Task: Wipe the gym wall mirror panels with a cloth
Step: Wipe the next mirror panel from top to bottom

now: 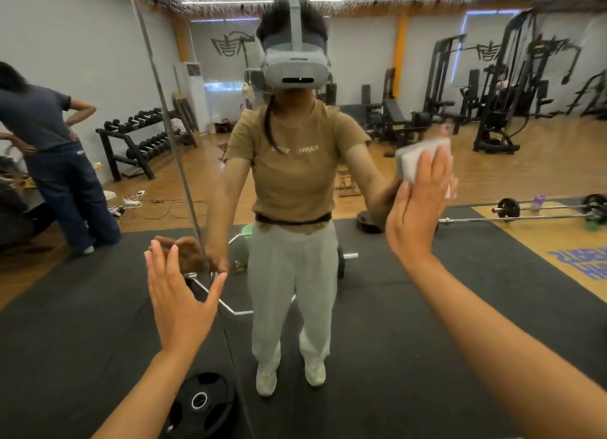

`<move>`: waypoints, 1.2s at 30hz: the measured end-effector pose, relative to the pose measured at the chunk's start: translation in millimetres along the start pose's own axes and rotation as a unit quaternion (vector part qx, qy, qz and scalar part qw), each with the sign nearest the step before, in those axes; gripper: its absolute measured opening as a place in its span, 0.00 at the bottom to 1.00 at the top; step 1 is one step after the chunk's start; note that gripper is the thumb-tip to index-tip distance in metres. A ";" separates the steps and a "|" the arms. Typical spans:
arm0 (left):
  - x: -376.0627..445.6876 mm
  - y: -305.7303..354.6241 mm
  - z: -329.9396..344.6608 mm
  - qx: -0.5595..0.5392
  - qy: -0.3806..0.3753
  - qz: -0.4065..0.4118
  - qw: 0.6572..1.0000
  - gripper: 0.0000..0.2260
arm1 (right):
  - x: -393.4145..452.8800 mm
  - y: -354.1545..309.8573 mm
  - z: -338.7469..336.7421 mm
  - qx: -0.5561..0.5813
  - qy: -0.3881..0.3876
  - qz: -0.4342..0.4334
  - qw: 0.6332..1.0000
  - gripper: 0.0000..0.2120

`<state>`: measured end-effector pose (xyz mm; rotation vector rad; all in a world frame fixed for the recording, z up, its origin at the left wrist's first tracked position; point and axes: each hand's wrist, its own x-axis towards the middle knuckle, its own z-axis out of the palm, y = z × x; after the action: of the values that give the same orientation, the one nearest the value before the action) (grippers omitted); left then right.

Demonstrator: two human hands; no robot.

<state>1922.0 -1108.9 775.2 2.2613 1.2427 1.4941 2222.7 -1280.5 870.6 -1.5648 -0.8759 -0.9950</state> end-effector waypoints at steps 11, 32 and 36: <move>-37.2 -3.7 23.8 0.029 0.030 0.083 0.996 0.35 | -143.3 67.8 -3.2 -0.041 -0.108 -0.073 0.991 0.26; -129.0 -147.3 156.5 0.022 0.141 0.264 0.954 0.31 | -264.4 101.7 45.7 -0.049 -0.020 -0.138 0.989 0.26; -127.6 -153.2 162.6 0.032 0.156 0.277 0.947 0.31 | -392.4 148.3 54.1 -0.046 -0.075 -0.160 0.983 0.27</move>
<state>1951.8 -1053.0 525.9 2.6374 0.7414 2.0920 2213.2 -1274.5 447.7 -1.6230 -1.2307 -1.1680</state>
